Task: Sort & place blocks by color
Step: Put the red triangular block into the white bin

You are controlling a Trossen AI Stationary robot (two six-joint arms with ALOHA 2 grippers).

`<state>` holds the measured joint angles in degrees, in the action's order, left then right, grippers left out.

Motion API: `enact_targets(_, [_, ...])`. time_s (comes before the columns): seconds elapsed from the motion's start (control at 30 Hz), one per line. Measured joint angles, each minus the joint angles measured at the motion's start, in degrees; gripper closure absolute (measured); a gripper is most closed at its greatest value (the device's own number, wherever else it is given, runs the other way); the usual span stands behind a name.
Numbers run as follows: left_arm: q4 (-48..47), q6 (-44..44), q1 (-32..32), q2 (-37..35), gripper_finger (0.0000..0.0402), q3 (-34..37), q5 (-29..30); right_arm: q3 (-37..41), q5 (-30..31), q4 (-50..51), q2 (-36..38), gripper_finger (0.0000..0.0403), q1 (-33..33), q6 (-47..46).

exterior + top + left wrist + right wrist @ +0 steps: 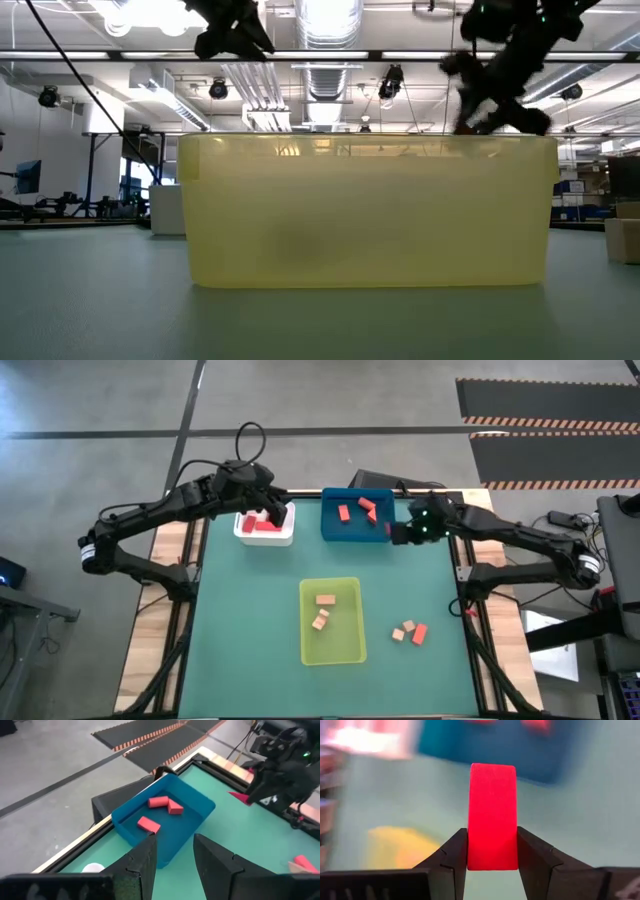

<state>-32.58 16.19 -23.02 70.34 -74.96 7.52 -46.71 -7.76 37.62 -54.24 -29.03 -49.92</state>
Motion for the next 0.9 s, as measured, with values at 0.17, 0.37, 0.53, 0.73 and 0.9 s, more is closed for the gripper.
enact_targets(0.17, [2.75, -0.04, 0.28, -0.04, 0.029, 0.0, -1.59, -0.64, -14.49, -17.54, 1.16, 0.0281, 0.03, 5.31])
enact_targets(0.37, [6.43, -0.03, 0.5, -0.08, 0.029, 0.03, -8.04, -0.35, -22.04, -34.88, -1.4, 0.0281, 0.85, 4.99])
enact_targets(0.53, [10.55, -0.45, 1.53, -0.08, 0.029, 0.07, -11.79, -0.39, -26.03, -45.22, -5.54, 0.0281, 3.27, 2.81])
enact_targets(0.73, [16.4, -0.82, 3.09, -0.08, 0.029, 0.09, -18.61, -0.53, -30.91, -62.03, -11.64, 0.0281, 7.16, -2.15])
enact_targets(0.9, [19.41, -2.85, 4.75, -0.08, 0.029, 0.16, -24.9, -0.74, -31.97, -79.86, -16.87, 0.0281, 9.73, -7.95])
